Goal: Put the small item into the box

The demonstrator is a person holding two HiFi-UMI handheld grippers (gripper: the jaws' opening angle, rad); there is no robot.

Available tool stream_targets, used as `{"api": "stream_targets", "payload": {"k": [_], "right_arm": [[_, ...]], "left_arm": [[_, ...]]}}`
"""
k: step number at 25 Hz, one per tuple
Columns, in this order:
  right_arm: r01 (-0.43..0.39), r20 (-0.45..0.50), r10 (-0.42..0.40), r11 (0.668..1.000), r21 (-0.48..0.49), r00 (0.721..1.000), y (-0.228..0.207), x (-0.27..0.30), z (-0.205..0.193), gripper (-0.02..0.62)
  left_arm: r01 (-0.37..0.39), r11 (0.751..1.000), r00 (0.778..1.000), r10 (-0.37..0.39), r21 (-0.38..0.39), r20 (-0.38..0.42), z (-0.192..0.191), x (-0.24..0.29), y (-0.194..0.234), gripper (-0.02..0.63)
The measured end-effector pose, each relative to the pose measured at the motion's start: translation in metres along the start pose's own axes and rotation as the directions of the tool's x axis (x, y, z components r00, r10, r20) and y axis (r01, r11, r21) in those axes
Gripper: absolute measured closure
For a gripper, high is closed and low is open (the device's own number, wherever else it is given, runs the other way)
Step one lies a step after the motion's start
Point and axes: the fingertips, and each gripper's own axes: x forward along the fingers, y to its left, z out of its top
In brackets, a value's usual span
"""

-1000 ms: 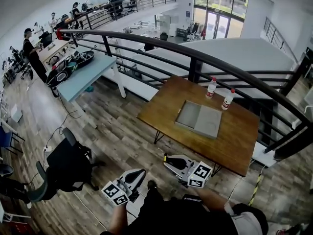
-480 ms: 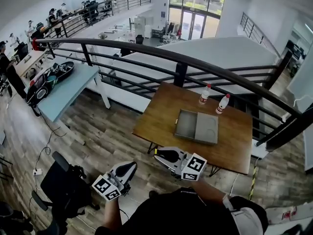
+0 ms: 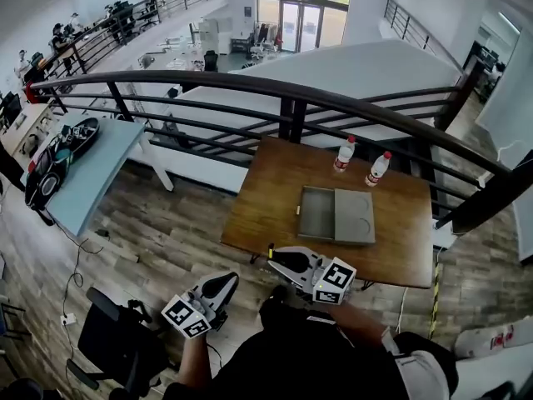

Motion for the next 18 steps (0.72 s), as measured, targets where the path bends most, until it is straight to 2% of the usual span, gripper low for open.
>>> {"api": "stream_targets", "payload": {"k": [5,8,13,18], "right_arm": [[0.030,0.044,-0.031,0.999,0.031,0.999,-0.062,0.022,0.013,0.529],[0.043,0.060,-0.045,0.999,0.028,0.997,-0.099,0.031,0.023,0.529],[0.061,0.096,-0.064,0.998,0.031,0.993,-0.154,0.043,0.036,0.529],[0.122,0.118,-0.127,0.991,0.050,0.985,-0.204,0.035,0.038,0.529]], "left_arm": [[0.031,1.000,0.999,-0.031,-0.004,-0.038,0.024,0.041,0.043,0.589],[0.050,0.999,0.997,-0.048,0.019,-0.067,0.040,0.066,0.068,0.589],[0.057,0.998,0.996,-0.054,0.041,-0.073,0.064,0.104,0.112,0.589],[0.090,0.996,0.991,-0.089,0.007,-0.099,0.060,0.144,0.139,0.589]]}}
